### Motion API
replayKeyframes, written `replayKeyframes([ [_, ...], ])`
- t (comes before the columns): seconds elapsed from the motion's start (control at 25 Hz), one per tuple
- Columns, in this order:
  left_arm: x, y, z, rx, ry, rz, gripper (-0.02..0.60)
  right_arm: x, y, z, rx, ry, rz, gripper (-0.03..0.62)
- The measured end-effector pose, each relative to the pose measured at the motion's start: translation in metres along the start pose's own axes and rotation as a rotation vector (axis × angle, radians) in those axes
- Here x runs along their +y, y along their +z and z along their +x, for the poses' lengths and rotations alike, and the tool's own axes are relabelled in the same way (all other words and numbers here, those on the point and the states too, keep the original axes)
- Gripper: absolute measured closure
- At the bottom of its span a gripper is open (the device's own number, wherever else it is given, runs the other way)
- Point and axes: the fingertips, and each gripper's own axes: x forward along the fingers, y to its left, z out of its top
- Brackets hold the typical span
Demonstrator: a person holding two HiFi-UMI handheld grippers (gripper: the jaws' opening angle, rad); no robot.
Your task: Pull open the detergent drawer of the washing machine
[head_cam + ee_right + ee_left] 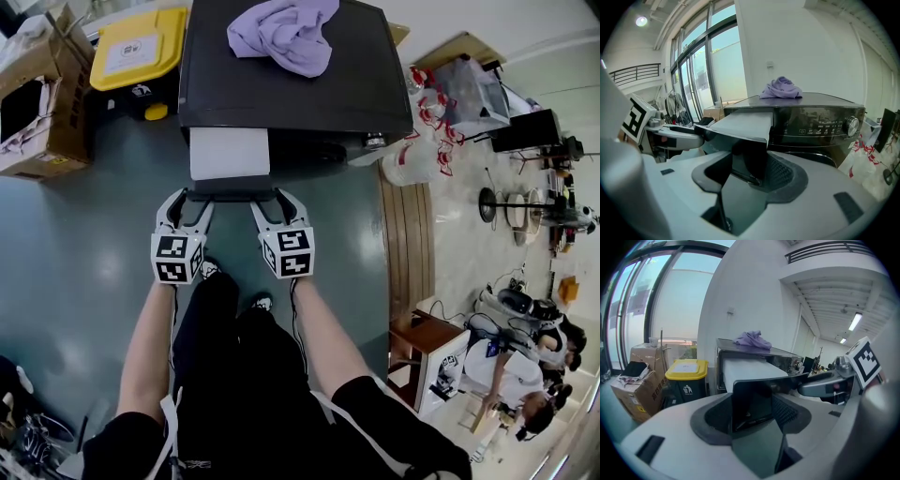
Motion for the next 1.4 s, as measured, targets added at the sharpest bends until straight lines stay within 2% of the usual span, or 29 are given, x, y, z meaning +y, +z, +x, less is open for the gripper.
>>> replayKeyframes([
  [1.4, -0.017, -0.026, -0.034, 0.012, 0.014, 0.008, 0.328, 0.019, -0.029, -0.033, 0.007, -0.003, -0.004, 0.368],
])
